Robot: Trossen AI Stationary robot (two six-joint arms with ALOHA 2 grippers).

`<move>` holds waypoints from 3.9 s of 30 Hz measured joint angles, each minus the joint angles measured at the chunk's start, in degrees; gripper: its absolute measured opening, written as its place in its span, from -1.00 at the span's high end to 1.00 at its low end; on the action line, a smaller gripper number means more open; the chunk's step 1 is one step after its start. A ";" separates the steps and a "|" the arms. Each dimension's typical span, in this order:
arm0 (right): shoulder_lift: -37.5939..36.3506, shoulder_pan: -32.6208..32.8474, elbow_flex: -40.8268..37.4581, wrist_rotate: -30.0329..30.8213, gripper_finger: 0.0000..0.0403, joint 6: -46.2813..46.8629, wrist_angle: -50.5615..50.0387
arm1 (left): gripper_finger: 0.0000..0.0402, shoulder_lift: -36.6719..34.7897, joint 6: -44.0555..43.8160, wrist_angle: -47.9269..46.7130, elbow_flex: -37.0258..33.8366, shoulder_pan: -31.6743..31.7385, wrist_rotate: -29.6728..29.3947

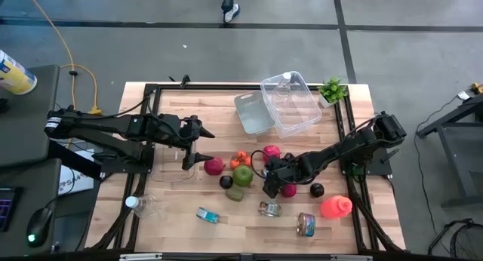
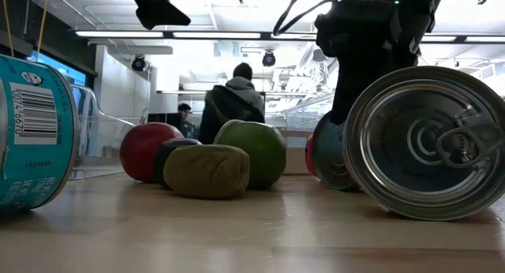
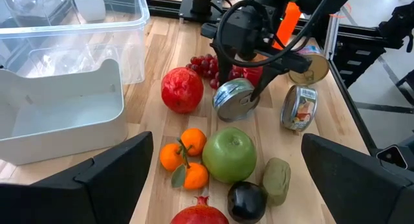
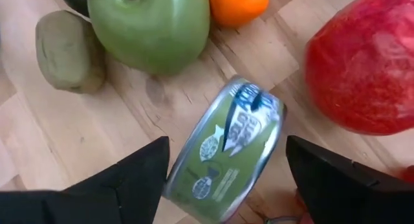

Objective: Pick & Place Food Item
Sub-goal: Put the top green tuna can into the white bin, then put the red grapes into the left transparent bin

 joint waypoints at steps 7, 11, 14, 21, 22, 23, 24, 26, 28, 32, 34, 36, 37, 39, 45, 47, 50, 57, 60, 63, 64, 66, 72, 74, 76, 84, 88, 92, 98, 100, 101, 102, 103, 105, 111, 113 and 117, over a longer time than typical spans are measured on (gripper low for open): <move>0.00 0.01 0.00 -0.83 0.00 -0.11 -1.44 | -0.92 0.00 0.00 0.00 0.00 0.00 0.00; 0.00 0.00 0.00 -1.41 0.31 -2.02 -2.02 | -0.92 0.01 0.00 -0.01 0.00 0.00 0.01; 0.00 0.00 0.00 -1.43 0.41 -4.24 -1.54 | -0.92 0.02 0.11 0.00 0.00 0.00 0.00; -0.54 0.17 2.45 1.95 0.41 -9.17 -1.79 | -0.92 0.00 0.75 -0.02 0.00 0.00 0.02; -0.54 0.28 3.52 2.69 0.41 -10.18 -2.15 | -0.92 0.02 0.76 0.00 0.00 0.00 0.00; -0.55 0.43 4.78 3.58 0.40 -11.31 -2.80 | -0.92 0.02 0.76 -0.02 0.00 0.00 0.00; -0.55 0.55 6.08 4.35 0.40 -12.59 -3.33 | -0.92 0.02 0.77 -0.02 0.00 0.00 0.01; -0.56 0.60 8.65 6.03 0.38 -15.04 -3.91 | -0.92 0.02 0.79 0.00 0.00 0.00 0.00; -0.59 0.63 11.06 8.06 0.39 -17.10 -4.83 | -0.92 0.02 0.81 -0.02 0.00 0.00 0.02; -0.59 -0.42 16.53 13.19 0.40 -23.01 -6.88 | -0.92 0.02 0.94 -0.02 0.00 0.00 0.02; -0.61 -1.98 19.03 15.68 0.40 -25.73 -6.76 | -0.92 0.01 0.94 0.00 0.00 0.00 0.00; -0.63 -4.15 20.90 17.26 0.40 -28.04 -6.78 | -0.92 0.02 0.94 -0.02 0.00 0.00 0.00; -0.63 -5.43 21.59 17.74 0.40 -28.77 -6.86 | -0.92 0.02 0.94 -0.02 0.00 0.00 0.02; -0.63 -8.44 22.30 18.22 0.40 -29.99 -6.71 | -0.92 0.02 0.94 0.00 0.00 0.00 0.00; 0.21 -18.89 21.28 18.13 0.40 -29.66 -6.80 | -0.92 0.00 0.92 0.00 0.00 0.00 0.01; 1.35 -22.06 21.21 18.06 0.39 -29.22 -6.45 | -0.92 0.02 0.92 -0.02 0.00 0.00 0.00; 3.51 -25.34 21.16 17.22 0.40 -28.81 -5.28 | -0.92 0.02 0.92 -0.02 0.00 0.00 0.02; 10.05 -30.22 21.16 14.47 0.38 -28.51 -2.79 | -0.92 0.00 2.00 0.01 0.00 0.00 0.01; 11.91 -31.40 21.16 13.52 0.38 -28.55 -1.51 | -0.92 0.02 3.24 -0.04 0.00 0.00 0.00; 13.26 -32.32 21.16 13.16 0.38 -28.57 -0.86 | -0.92 0.00 3.78 -0.06 0.00 0.00 0.02; 13.62 -32.63 21.16 13.16 0.36 -28.43 -0.71 | -0.92 0.01 3.78 -0.07 0.00 0.00 0.01; 14.06 -33.18 21.16 13.04 0.32 -28.37 -0.74 | -0.92 0.00 3.82 -0.01 0.00 0.00 0.00; 14.14 -33.79 21.16 10.47 0.30 -27.00 -0.66 | -0.92 0.01 3.85 -0.02 0.00 0.00 0.01; 14.12 -33.73 21.16 10.22 0.32 -27.10 -0.79 | -0.92 0.02 3.85 -0.02 0.00 0.00 0.00; 14.12 -33.70 21.18 9.24 0.33 -27.27 -0.74 | -0.92 0.00 3.82 -0.02 0.00 0.00 0.00; 14.03 -33.75 21.20 7.59 0.12 -27.18 0.53 | -0.92 0.00 3.82 -0.02 0.00 0.00 0.02; 14.03 -33.75 21.20 7.51 0.02 -28.27 1.68 | -0.92 0.00 3.82 -0.02 0.00 0.02 0.02; 14.01 -33.53 21.20 7.19 -0.08 -29.21 3.51 | -0.92 0.00 3.84 -0.02 0.00 0.01 0.02; 10.87 -31.85 21.17 5.19 -0.14 -33.39 4.74 | -0.92 0.00 3.82 -0.04 0.00 0.00 0.02; 9.17 -30.50 21.16 4.34 -0.14 -35.63 5.03 | -0.92 0.00 3.82 -0.02 0.00 0.01 0.02; 8.11 -29.67 21.18 3.75 -0.15 -37.04 5.06 | -0.92 0.02 3.82 -0.06 0.00 0.01 0.02; 7.13 -28.73 21.18 3.31 -0.15 -38.75 4.47 | -0.92 0.01 3.82 -0.07 0.00 0.00 0.02; 6.16 -27.63 21.18 2.82 -0.15 -40.46 3.76 | -0.92 0.02 3.82 -0.02 0.00 0.00 0.03; 4.08 -24.97 21.18 2.90 -0.15 -42.73 1.42 | -0.92 0.02 3.73 -0.28 0.00 0.00 0.08; 0.98 -16.31 21.19 2.90 -0.15 -43.02 -8.99 | -0.92 0.01 2.86 -1.04 0.00 0.00 0.81; 0.24 -13.10 21.24 2.85 -0.15 -42.06 -13.41 | -0.92 0.00 2.86 -1.10 0.00 0.00 0.81; -0.22 -6.90 21.12 4.29 -0.15 -40.01 -22.49 | -0.92 0.02 2.41 -1.03 0.00 0.00 0.83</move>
